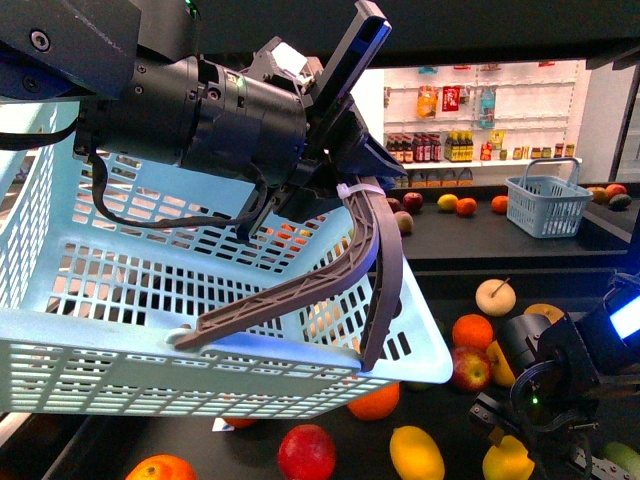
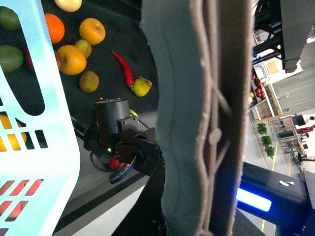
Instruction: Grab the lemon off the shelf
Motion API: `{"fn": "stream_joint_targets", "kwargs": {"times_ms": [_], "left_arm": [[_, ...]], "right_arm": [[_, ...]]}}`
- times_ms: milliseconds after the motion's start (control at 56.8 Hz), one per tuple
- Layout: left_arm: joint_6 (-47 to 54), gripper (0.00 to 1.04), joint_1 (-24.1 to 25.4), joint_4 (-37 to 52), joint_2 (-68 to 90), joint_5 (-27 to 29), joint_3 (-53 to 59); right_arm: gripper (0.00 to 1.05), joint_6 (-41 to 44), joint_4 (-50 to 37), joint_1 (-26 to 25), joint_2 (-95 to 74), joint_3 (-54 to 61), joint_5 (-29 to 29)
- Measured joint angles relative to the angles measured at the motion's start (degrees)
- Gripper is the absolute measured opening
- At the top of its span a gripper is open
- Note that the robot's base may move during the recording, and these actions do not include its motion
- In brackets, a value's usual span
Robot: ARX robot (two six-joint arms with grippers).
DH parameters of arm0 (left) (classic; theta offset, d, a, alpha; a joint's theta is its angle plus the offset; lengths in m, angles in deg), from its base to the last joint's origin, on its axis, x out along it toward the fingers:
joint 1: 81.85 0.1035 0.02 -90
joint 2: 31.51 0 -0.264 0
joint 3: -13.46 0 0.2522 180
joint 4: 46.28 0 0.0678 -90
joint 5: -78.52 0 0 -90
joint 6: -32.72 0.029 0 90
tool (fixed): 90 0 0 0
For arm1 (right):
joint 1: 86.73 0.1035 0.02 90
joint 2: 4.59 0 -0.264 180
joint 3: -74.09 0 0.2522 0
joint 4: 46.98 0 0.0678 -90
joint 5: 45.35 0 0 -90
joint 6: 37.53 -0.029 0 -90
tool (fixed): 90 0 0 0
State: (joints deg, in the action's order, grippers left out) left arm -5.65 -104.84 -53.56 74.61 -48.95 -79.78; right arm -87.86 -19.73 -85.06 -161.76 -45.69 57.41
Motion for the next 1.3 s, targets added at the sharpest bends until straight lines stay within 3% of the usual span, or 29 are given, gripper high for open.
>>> {"fn": "stream_joint_targets", "kwargs": {"times_ms": [598, 933, 1126, 1302], "left_arm": [[-0.02, 0.09, 0.0, 0.0, 0.0, 0.0, 0.0], [-0.02, 0.09, 0.0, 0.0, 0.0, 0.0, 0.0], [-0.02, 0.09, 0.0, 0.0, 0.0, 0.02, 0.0], [-0.02, 0.09, 0.0, 0.0, 0.0, 0.0, 0.0]], "right_arm": [[1.02, -1.42, 6.34, 1.88, -9.57, -15.15, 0.81], [0.63, -1.29, 5.6, 1.53, -11.19, -17.25, 1.64], [0.55, 6.32, -6.38, 0.15, -4.52, -5.09, 3.8], [0.55, 14.51, -20.13, -1.92, 12.17, 12.0, -1.84]]}}
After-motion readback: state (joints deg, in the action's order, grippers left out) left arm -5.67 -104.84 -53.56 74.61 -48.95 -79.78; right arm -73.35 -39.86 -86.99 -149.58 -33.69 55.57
